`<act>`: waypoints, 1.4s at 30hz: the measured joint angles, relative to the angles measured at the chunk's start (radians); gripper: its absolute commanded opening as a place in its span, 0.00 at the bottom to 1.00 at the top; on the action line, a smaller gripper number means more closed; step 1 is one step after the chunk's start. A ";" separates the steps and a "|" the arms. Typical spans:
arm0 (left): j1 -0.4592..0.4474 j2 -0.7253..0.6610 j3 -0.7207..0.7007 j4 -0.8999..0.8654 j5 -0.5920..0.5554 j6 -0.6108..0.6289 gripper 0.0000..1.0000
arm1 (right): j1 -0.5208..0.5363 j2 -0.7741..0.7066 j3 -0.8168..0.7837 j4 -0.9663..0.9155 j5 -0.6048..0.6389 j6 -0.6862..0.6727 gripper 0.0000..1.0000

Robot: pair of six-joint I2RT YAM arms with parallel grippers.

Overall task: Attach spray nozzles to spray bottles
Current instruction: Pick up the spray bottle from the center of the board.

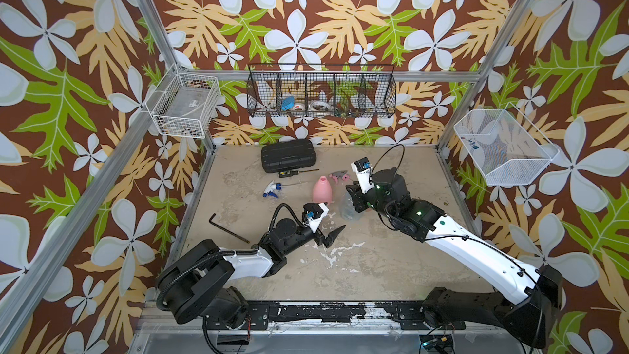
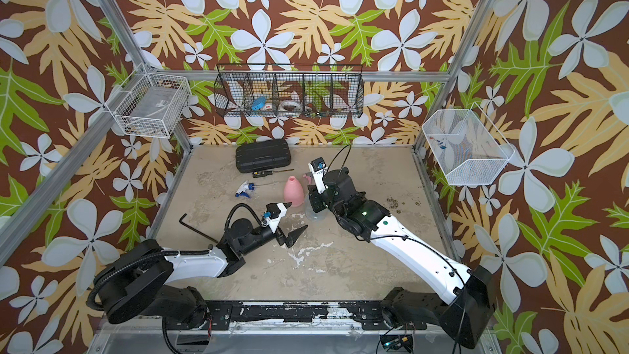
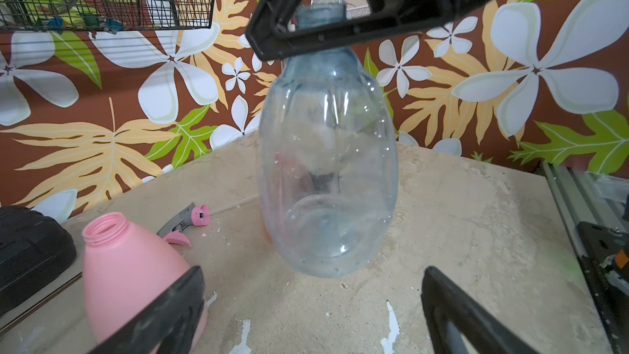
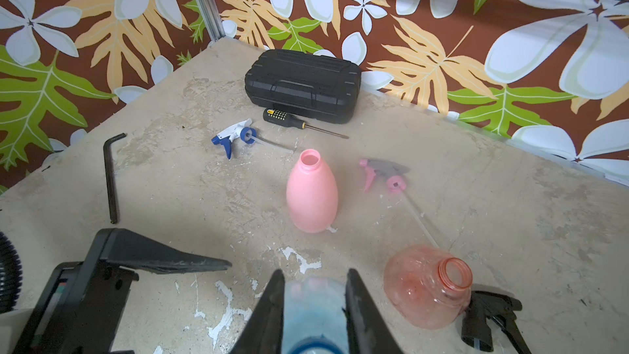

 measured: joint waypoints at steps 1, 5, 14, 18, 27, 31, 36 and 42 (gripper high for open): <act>0.000 0.013 0.008 0.002 0.000 0.011 1.00 | 0.000 -0.005 -0.002 0.003 0.000 -0.007 0.00; 0.000 0.067 0.039 0.015 0.007 0.024 1.00 | 0.000 -0.019 -0.006 0.029 -0.029 -0.019 0.00; 0.002 0.111 0.052 0.084 0.050 0.001 1.00 | 0.012 -0.010 -0.008 0.072 -0.111 -0.016 0.00; 0.003 0.132 0.053 0.122 0.059 -0.011 1.00 | 0.021 -0.002 0.002 0.072 -0.132 -0.016 0.00; 0.016 0.151 0.031 0.216 0.106 -0.059 0.97 | 0.041 0.002 0.013 0.079 -0.159 -0.017 0.00; 0.021 0.136 0.031 0.216 0.109 -0.060 0.95 | 0.049 0.006 0.013 0.083 -0.168 -0.017 0.00; 0.023 0.132 0.031 0.211 0.109 -0.062 0.94 | 0.058 0.009 0.013 0.086 -0.168 -0.017 0.00; 0.023 0.140 0.037 0.213 0.108 -0.075 0.95 | 0.060 0.008 0.008 0.099 -0.163 -0.016 0.00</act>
